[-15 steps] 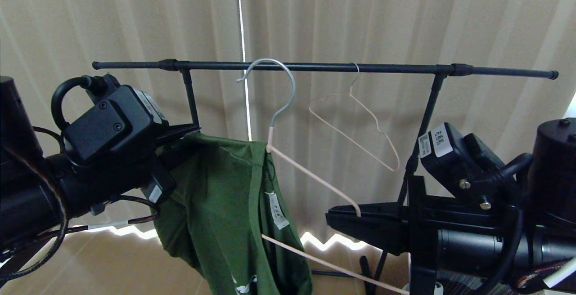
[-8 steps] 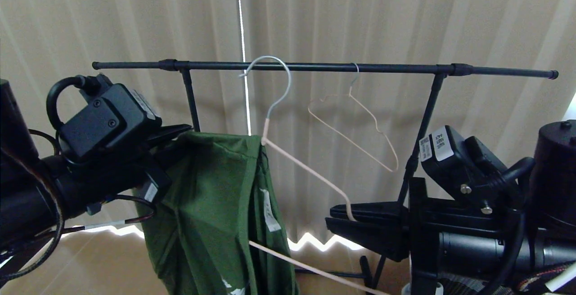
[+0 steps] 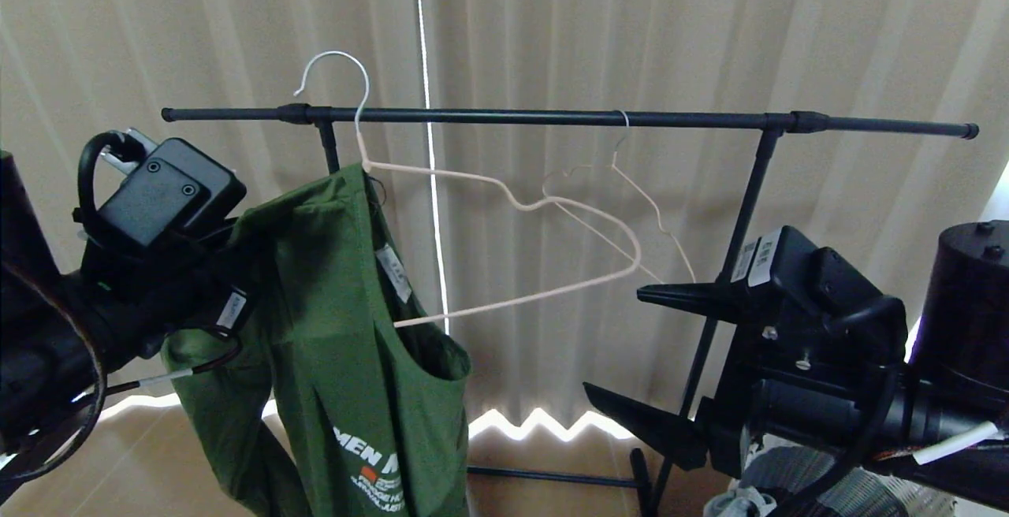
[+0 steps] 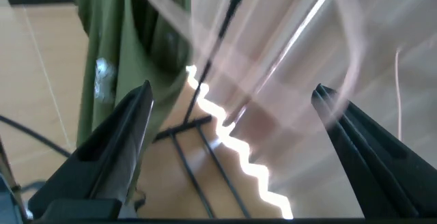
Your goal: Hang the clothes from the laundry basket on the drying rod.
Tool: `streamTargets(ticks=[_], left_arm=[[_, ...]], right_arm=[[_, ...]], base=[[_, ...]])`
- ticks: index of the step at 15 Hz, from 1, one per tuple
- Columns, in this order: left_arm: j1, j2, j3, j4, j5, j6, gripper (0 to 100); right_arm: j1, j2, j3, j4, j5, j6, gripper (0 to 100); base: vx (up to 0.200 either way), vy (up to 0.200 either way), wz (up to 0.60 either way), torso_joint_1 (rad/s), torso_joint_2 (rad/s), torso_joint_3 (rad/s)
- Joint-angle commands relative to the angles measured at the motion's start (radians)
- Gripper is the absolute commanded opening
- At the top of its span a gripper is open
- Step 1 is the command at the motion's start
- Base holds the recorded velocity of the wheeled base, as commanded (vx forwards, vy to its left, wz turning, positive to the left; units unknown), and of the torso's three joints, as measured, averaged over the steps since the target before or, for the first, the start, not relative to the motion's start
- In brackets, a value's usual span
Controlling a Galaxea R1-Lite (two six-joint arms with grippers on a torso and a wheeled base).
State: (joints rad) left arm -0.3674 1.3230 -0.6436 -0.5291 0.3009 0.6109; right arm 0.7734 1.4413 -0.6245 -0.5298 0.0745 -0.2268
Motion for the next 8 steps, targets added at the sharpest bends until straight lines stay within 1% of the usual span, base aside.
streamTargets(ticks=[1,3,4,5,7,8], left_arm=[[-0.007,-0.005,0.005,0.001,0.001,-0.028,0],[-0.018,-0.014,0.005,0.001,0.0,-0.039,0],[-0.042,-0.041,0.002,0.001,-0.002,-0.045,0],[-0.048,-0.056,-0.001,0.001,-0.002,-0.043,0],[-0.05,-0.064,-0.01,0.0,0.0,-0.028,0],[-0.047,-0.065,-0.013,0.0,0.001,0.003,0]], right_arm=[[-0.002,0.024,0.023,-0.004,0.001,0.001,100],[0.004,0.048,0.015,-0.009,0.002,0.004,100],[0.02,0.099,0.014,-0.065,-0.001,0.006,100],[0.021,0.131,0.014,-0.108,-0.005,0.007,100],[0.04,0.182,0.011,-0.168,-0.021,0.026,100],[0.05,0.209,0.005,-0.197,-0.038,0.04,100]], base=[[0.0,0.0,0.0,0.0,0.0,0.0],[0.0,0.0,0.0,0.0,0.0,0.0],[0.0,0.0,0.0,0.0,0.0,0.0],[0.0,0.0,0.0,0.0,0.0,0.0],[0.0,0.0,0.0,0.0,0.0,0.0],[0.0,0.0,0.0,0.0,0.0,0.0]])
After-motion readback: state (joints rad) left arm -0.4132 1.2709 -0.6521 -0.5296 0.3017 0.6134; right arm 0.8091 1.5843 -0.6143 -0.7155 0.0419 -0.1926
